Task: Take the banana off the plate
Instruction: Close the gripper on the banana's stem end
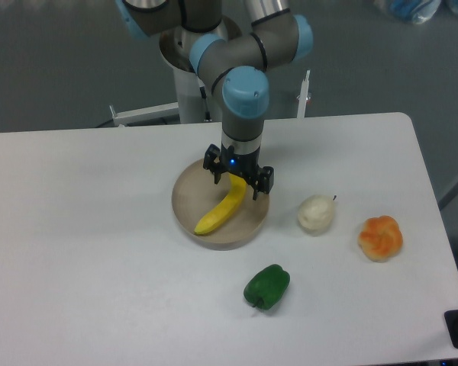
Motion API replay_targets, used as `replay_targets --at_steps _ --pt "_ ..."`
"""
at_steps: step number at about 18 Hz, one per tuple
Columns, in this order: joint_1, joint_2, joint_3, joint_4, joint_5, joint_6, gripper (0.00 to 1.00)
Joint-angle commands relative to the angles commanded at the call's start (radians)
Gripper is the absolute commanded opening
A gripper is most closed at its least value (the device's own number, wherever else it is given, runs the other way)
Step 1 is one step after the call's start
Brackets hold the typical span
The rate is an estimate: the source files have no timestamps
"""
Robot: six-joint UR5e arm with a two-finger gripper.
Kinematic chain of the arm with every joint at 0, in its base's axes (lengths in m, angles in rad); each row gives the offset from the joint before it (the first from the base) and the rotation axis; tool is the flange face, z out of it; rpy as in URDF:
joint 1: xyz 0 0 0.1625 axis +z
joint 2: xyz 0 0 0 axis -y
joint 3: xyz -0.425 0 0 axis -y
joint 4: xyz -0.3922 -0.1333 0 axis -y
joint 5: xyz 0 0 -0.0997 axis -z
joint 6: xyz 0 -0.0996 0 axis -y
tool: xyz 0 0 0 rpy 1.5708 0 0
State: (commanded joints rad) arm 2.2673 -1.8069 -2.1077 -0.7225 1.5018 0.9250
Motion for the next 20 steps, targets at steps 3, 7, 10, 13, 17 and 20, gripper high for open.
replay_targets --at_steps 3,7,10,13,17,20 --pt "-0.002 -0.015 0.009 0.0 0.0 0.002 1.0" --pt "-0.014 -0.034 0.008 0.002 0.008 0.0 1.0" --pt "-0.022 -0.043 0.014 0.002 0.008 -0.002 1.0" --pt "-0.023 -0.046 0.014 0.0 0.011 0.0 0.85" --pt "-0.023 -0.049 0.021 0.0 0.015 0.003 0.45" --pt "-0.023 -0.051 0.026 -0.002 0.014 0.005 0.36"
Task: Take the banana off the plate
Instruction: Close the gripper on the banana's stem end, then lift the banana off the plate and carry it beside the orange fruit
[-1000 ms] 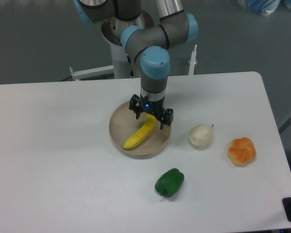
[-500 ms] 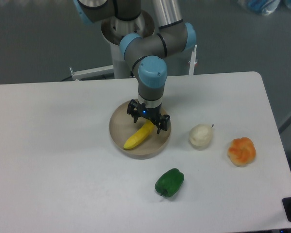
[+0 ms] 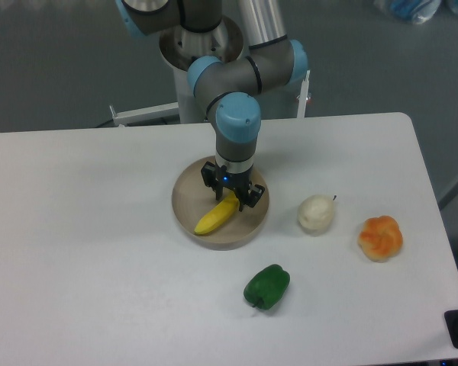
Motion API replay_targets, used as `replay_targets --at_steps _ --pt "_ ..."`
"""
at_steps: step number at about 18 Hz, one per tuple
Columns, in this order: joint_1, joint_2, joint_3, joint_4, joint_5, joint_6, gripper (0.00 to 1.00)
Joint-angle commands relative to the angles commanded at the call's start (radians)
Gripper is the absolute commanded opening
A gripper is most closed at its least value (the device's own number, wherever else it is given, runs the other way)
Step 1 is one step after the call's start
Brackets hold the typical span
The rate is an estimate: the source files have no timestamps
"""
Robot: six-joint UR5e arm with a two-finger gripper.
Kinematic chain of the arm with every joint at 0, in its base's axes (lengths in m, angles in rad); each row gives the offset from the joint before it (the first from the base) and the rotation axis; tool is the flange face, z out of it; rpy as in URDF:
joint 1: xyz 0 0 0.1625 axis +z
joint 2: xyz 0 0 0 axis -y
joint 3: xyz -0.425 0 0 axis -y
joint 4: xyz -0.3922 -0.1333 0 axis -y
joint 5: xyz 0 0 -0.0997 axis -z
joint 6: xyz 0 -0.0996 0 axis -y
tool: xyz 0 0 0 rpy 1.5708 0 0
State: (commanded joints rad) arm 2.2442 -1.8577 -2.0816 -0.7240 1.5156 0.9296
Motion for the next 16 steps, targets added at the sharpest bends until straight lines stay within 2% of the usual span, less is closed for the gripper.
replay_targets --at_steps 3,7,9,12,14,16 --pt "0.0 -0.002 0.003 0.0 0.002 0.002 0.32" --pt "0.002 0.0 0.006 -0.002 0.002 0.003 0.32" --pt "0.003 0.011 0.014 -0.008 0.005 0.008 0.31" --pt "0.006 0.049 0.034 -0.024 0.075 0.093 0.3" --pt "0.023 0.08 0.087 -0.107 0.077 0.167 0.28" --pt "0.066 0.086 0.181 -0.205 0.075 0.21 0.28"
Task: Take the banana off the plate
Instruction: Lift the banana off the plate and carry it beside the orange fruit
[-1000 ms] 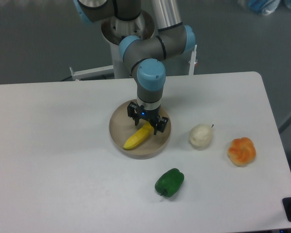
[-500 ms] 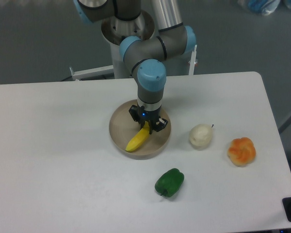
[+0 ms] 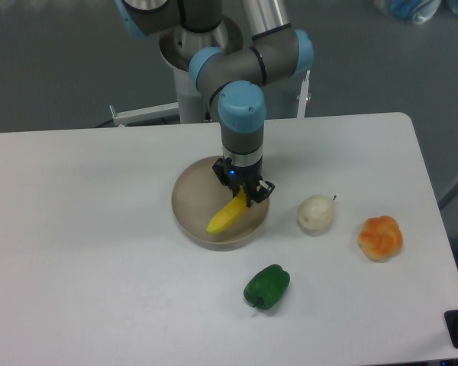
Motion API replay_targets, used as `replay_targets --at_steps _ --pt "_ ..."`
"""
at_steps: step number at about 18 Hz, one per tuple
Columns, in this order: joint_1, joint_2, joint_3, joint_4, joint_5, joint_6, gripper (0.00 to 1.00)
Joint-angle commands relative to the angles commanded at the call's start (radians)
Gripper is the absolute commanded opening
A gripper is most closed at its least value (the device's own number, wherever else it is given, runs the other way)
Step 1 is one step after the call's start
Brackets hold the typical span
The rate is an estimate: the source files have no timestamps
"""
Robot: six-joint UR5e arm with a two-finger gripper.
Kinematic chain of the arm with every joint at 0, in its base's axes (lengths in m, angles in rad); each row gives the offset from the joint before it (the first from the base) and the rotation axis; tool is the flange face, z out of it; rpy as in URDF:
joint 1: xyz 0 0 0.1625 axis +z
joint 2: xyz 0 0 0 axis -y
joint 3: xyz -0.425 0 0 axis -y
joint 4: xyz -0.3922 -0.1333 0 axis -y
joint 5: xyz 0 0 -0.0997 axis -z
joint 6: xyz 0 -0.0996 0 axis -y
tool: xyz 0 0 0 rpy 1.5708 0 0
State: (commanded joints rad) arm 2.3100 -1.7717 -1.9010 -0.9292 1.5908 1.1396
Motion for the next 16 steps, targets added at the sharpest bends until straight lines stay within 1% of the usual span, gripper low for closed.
replay_targets --at_steps 2,3,4,6,9,10,13,16 --pt "0.031 0.0 0.078 -0.063 -0.003 0.047 0.28" --pt "0.043 -0.006 0.117 -0.072 -0.006 0.08 0.28" --pt "0.054 -0.021 0.164 -0.074 -0.011 0.104 0.28" --pt "0.058 -0.06 0.223 -0.074 -0.012 0.121 0.28" --pt "0.06 -0.119 0.328 -0.077 -0.009 0.123 0.28" --pt "0.06 -0.138 0.353 -0.077 -0.009 0.124 0.28" --pt "0.063 -0.179 0.401 -0.077 -0.008 0.123 0.28" --pt "0.065 -0.204 0.421 -0.077 -0.005 0.124 0.28"
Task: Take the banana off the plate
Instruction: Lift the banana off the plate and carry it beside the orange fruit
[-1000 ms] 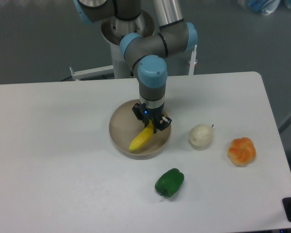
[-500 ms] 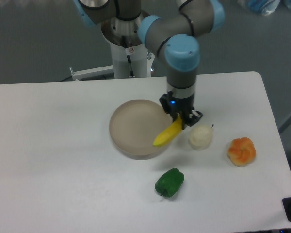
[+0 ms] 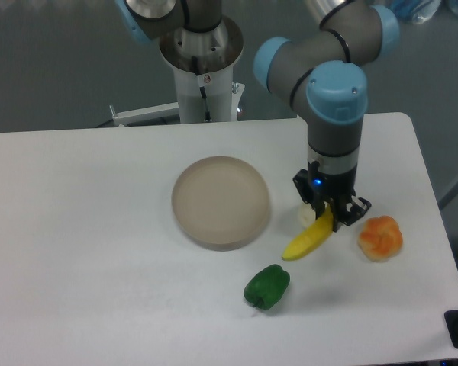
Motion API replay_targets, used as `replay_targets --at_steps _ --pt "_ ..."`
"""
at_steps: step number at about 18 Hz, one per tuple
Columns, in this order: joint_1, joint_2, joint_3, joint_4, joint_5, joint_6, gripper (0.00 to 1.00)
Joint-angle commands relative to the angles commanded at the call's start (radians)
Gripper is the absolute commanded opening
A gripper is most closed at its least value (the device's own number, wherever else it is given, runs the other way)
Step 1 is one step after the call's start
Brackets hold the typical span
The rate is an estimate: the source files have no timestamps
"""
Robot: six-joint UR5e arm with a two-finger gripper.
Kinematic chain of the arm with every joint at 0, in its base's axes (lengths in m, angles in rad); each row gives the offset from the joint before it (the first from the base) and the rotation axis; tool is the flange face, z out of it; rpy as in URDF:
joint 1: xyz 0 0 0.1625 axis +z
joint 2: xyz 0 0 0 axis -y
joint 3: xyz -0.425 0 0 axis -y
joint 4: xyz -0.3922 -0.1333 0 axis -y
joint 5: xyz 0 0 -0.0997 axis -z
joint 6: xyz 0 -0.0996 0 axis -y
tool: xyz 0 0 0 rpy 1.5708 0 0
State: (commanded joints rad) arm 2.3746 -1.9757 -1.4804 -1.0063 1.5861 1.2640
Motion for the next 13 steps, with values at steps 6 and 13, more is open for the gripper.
replay_targets --at_steps 6,13 --pt "0.024 0.018 -0.015 -0.012 0.002 0.0 0.28" --pt "0.023 0.018 -0.015 -0.006 0.002 -0.002 0.29"
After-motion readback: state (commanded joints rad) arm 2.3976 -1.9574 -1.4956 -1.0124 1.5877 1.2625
